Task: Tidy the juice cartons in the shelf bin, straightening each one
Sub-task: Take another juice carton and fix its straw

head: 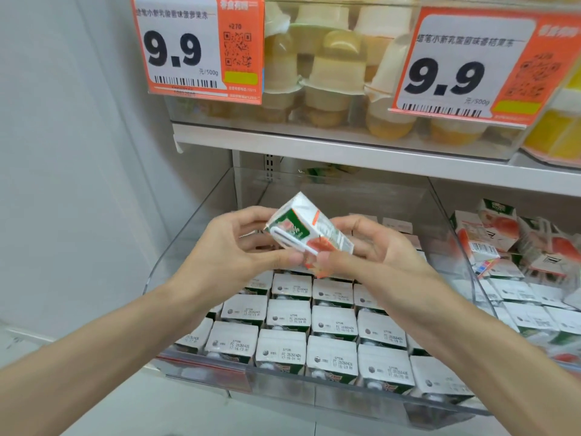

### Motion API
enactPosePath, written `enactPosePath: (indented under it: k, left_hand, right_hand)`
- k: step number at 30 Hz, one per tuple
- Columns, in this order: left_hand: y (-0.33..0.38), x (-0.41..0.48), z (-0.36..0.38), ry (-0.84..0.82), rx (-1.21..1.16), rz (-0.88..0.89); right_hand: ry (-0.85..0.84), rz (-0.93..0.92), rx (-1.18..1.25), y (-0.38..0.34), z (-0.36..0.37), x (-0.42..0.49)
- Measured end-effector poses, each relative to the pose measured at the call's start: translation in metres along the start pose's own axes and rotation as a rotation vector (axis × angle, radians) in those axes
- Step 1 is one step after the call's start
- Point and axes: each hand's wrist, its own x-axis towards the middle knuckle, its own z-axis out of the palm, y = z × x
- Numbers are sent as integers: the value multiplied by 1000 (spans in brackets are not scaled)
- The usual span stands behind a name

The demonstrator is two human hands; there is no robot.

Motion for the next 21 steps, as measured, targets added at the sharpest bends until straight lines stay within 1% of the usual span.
enactPosePath:
  k: [3, 5, 10, 15, 18, 21]
  left_hand:
    - [-1, -2, -1, 34, 68, 130]
    - [-1, -2, -1, 38, 107, 205]
    - [-2, 0, -2, 38, 176, 256]
    - [-1, 2, -1, 63, 319, 280]
    - [4, 6, -3, 93, 337, 293]
    - [3, 13, -14, 153, 367, 242]
  right_hand:
    - [68, -148, -208, 3, -1, 2]
    - [117, -226, -298, 6, -1, 3]
    - [143, -355, -493, 10, -2, 4]
    - [169, -447, -532, 8, 2, 6]
    - [211, -497, -571, 8, 4, 15]
    - [262, -492, -552, 11, 7, 30]
